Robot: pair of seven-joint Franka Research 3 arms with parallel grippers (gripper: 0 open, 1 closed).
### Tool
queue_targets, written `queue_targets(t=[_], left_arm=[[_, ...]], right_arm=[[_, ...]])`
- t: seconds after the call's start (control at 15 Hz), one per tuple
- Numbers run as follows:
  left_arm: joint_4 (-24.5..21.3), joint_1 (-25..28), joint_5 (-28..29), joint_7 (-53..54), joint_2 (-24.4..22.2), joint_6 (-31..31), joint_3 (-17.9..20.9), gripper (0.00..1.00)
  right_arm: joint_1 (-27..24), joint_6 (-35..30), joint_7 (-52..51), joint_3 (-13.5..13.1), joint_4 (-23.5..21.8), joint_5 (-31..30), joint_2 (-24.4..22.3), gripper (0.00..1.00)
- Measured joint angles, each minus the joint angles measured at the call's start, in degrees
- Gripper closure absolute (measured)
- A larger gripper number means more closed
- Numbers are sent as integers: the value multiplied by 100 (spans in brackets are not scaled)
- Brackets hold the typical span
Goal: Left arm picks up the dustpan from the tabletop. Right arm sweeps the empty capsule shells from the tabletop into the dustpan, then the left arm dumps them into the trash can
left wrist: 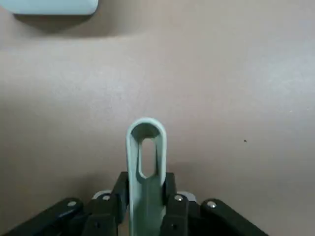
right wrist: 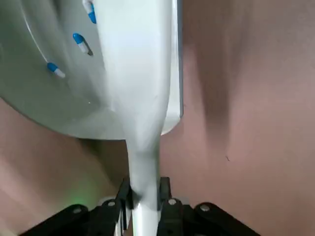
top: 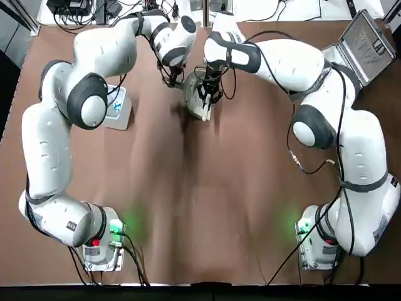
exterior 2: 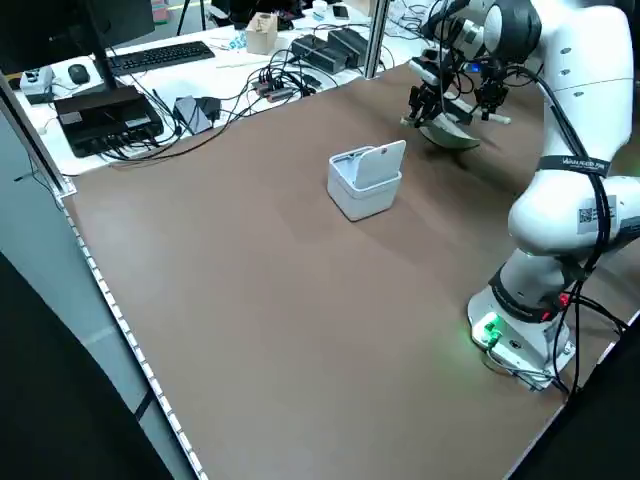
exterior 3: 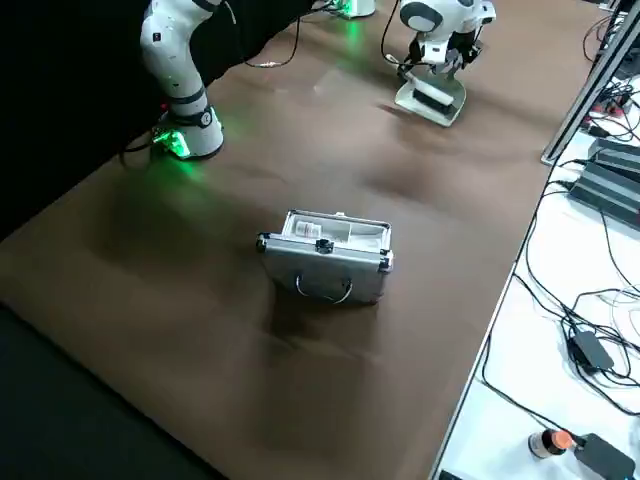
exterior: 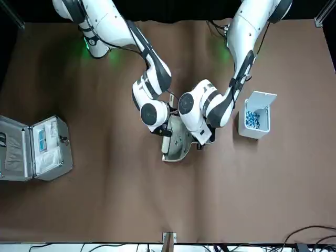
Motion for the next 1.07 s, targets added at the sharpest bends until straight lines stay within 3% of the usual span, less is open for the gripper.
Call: queue_targets(t=[0.33, 0.67, 1.07], left_arm=[[217, 172, -547, 308, 1, 146, -5, 67], [481, 328, -1136, 792, 0, 181, -16, 67], [774, 616, -1656, 1343, -21, 181, -29, 67]], right_arm=[[-332, -496, -27, -8, 147, 11, -322, 74], [-707, -891, -56, -82, 199, -21, -937, 74], [-1341, -1450, -183, -120, 184, -562, -1368, 74]])
